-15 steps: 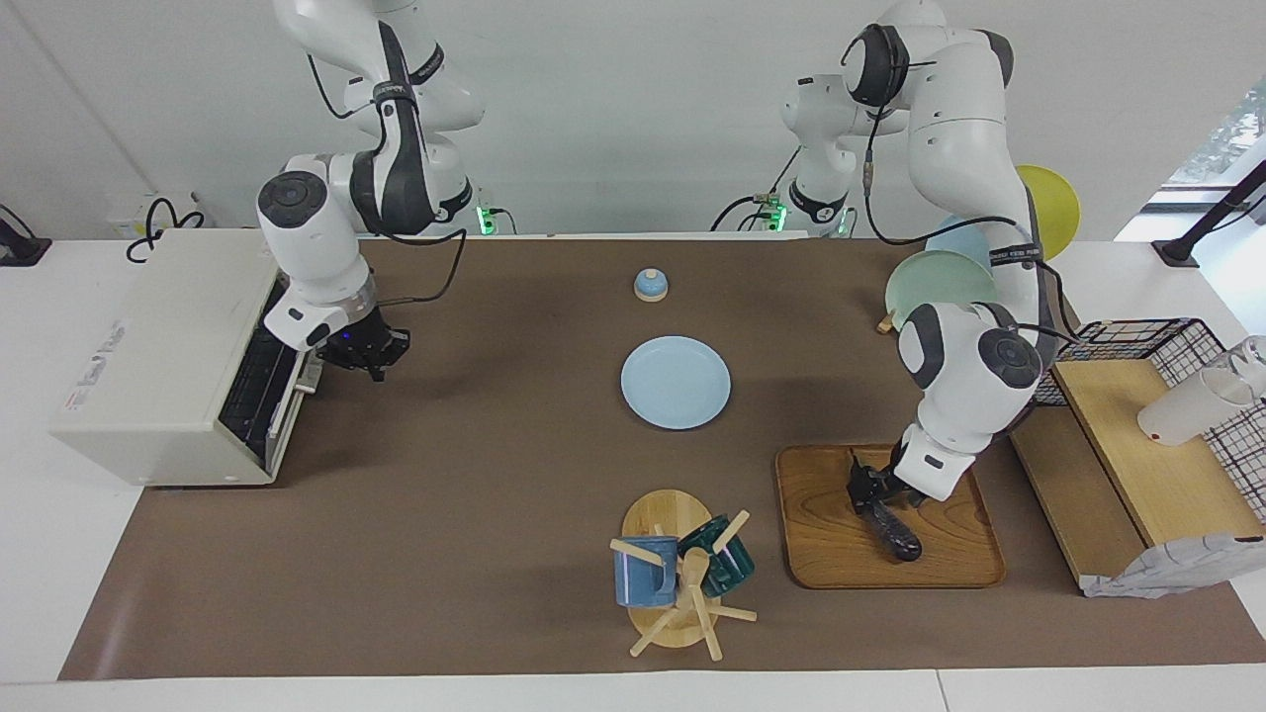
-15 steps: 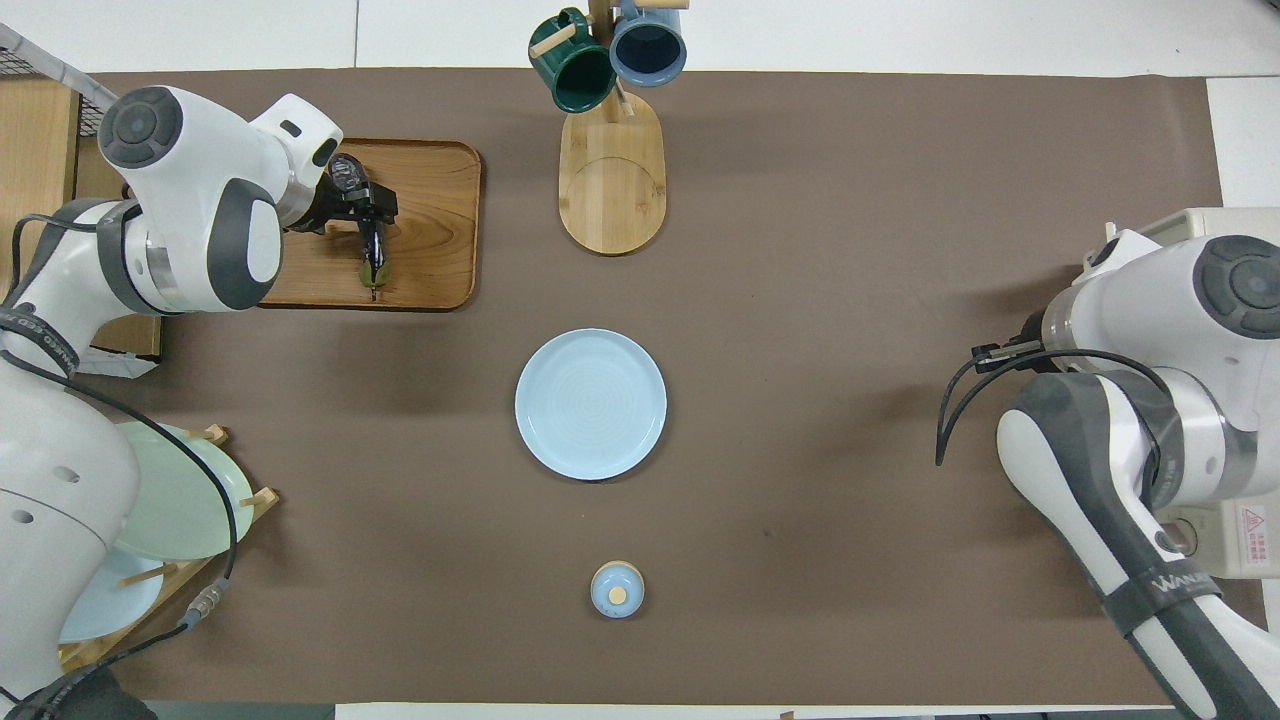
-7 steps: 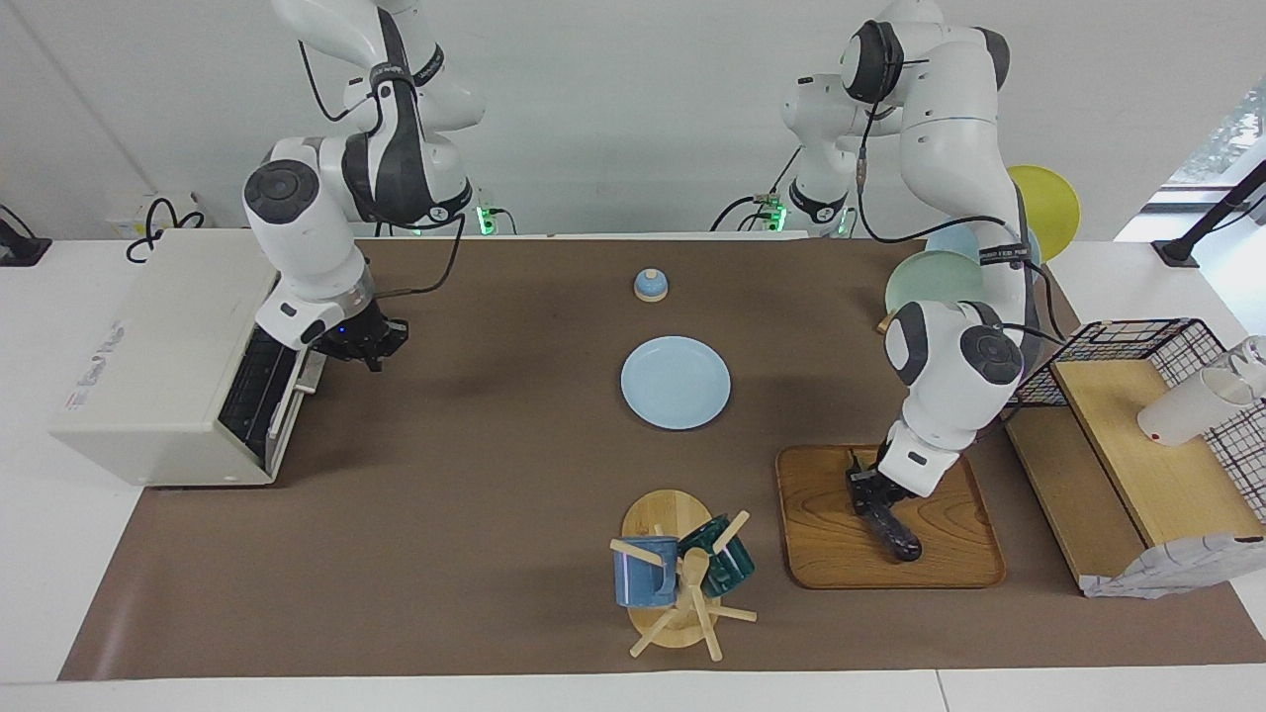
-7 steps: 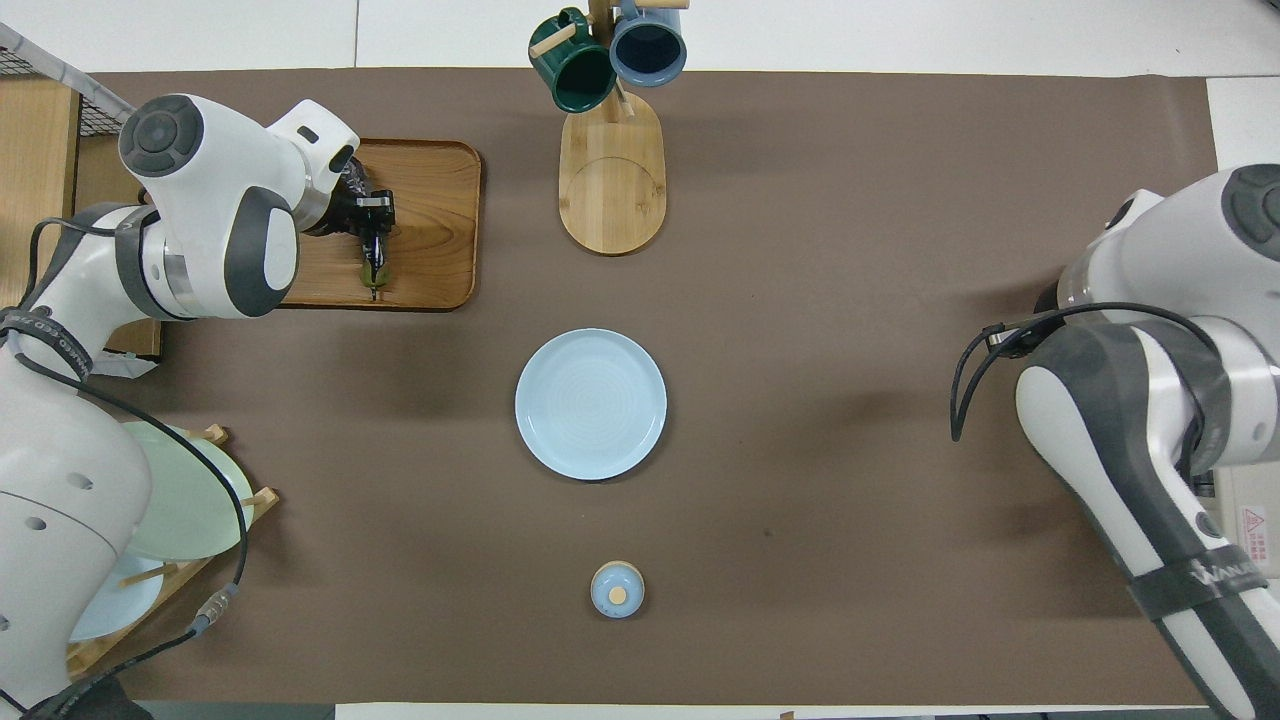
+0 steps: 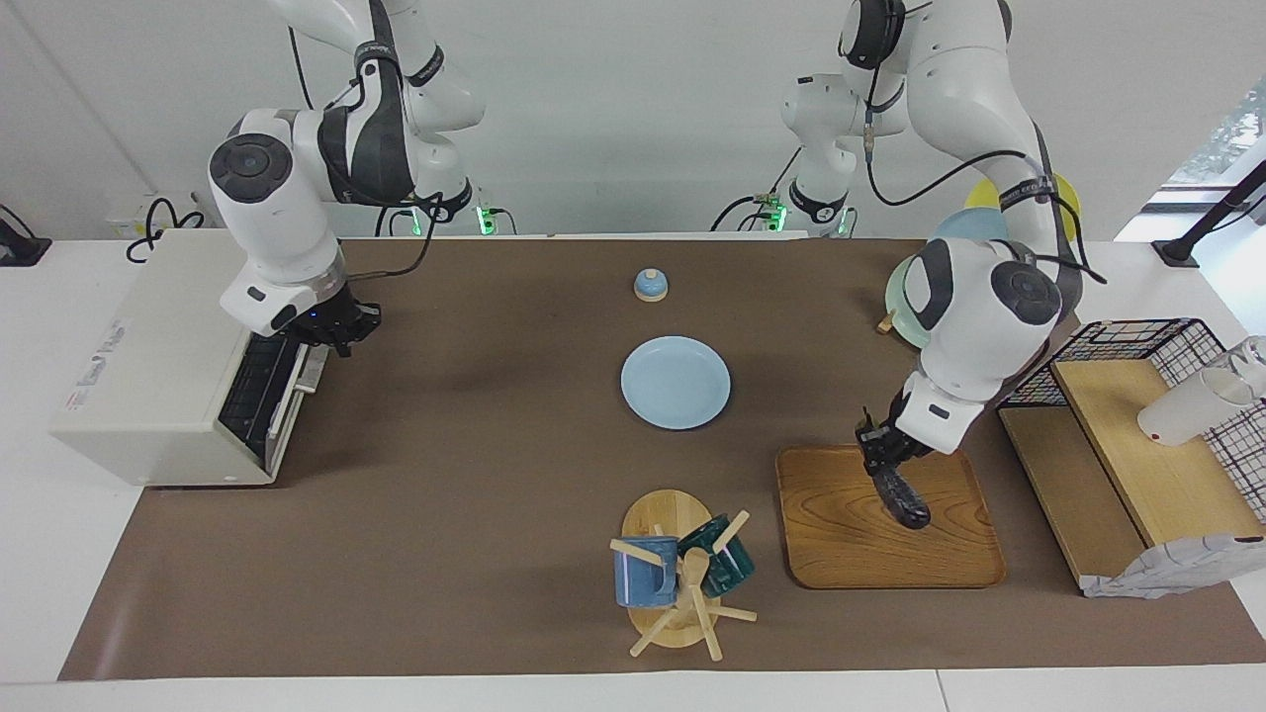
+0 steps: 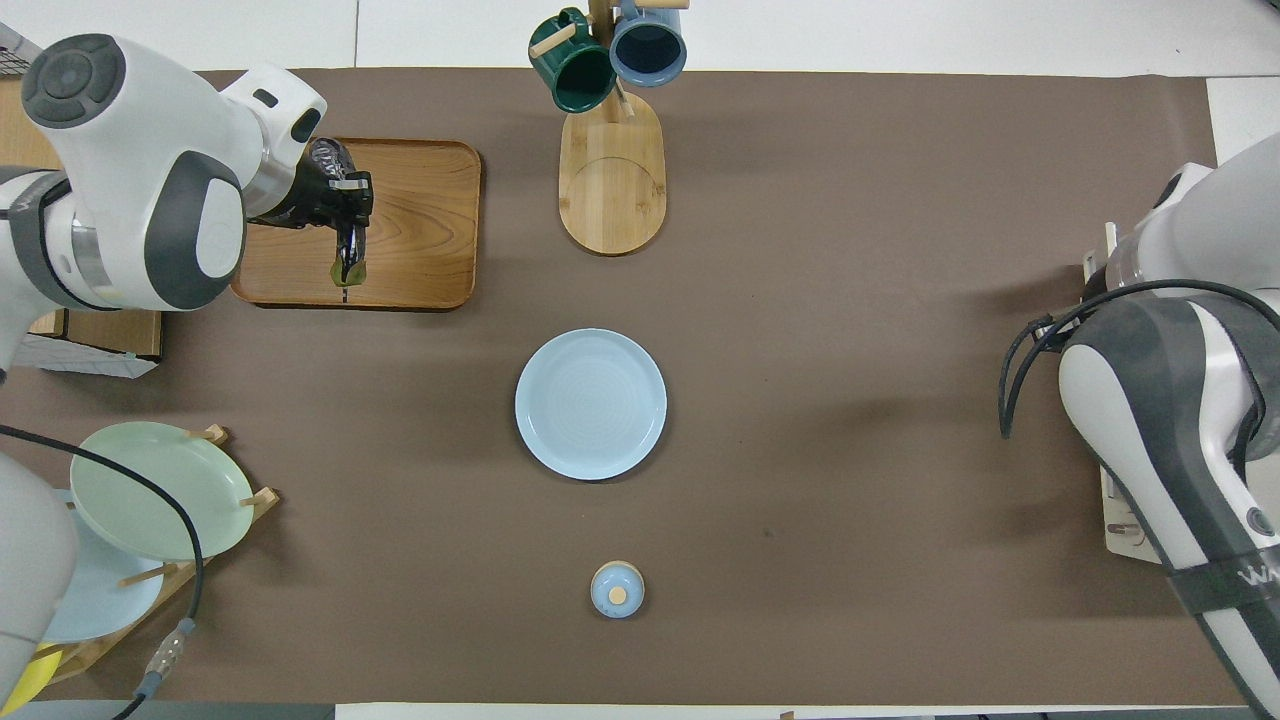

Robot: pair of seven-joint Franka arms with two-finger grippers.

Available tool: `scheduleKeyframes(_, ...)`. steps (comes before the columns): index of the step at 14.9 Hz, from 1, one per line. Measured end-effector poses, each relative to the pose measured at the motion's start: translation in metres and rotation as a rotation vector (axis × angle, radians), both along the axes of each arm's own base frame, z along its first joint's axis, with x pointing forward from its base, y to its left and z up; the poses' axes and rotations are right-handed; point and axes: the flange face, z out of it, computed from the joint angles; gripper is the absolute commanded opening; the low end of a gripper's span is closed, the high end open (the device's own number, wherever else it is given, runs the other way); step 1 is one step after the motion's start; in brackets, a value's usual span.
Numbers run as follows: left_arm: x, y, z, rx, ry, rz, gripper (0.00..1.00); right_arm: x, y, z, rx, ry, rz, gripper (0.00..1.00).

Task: Put eggplant into oven
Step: 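Grasp the eggplant with the left gripper while the right gripper pulls the door, then carry the eggplant onto the blue plate and open the left gripper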

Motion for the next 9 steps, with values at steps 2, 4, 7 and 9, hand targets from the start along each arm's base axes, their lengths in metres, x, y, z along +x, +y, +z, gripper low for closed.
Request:
scheduleKeyframes(2, -0.028, -0.039, 0.028, 0.002, 0.028, 0.010, 0.00, -0.001, -0.010, -0.002, 0.002, 0.012, 0.020, 0.00)
scheduleKeyframes(4, -0.062, -0.085, 0.036, 0.007, 0.050, 0.009, 0.00, -0.003, -0.017, -0.002, -0.001, 0.024, 0.025, 0.00)
scheduleKeyframes(7, -0.112, -0.145, 0.017, 0.021, 0.075, -0.026, 0.00, -0.005, -0.024, -0.008, 0.002, 0.041, 0.043, 0.00)
scheduleKeyframes(9, -0.138, -0.171, -0.007, 0.006, 0.039, -0.043, 0.00, -0.008, -0.024, -0.013, 0.006, 0.058, 0.068, 0.00)
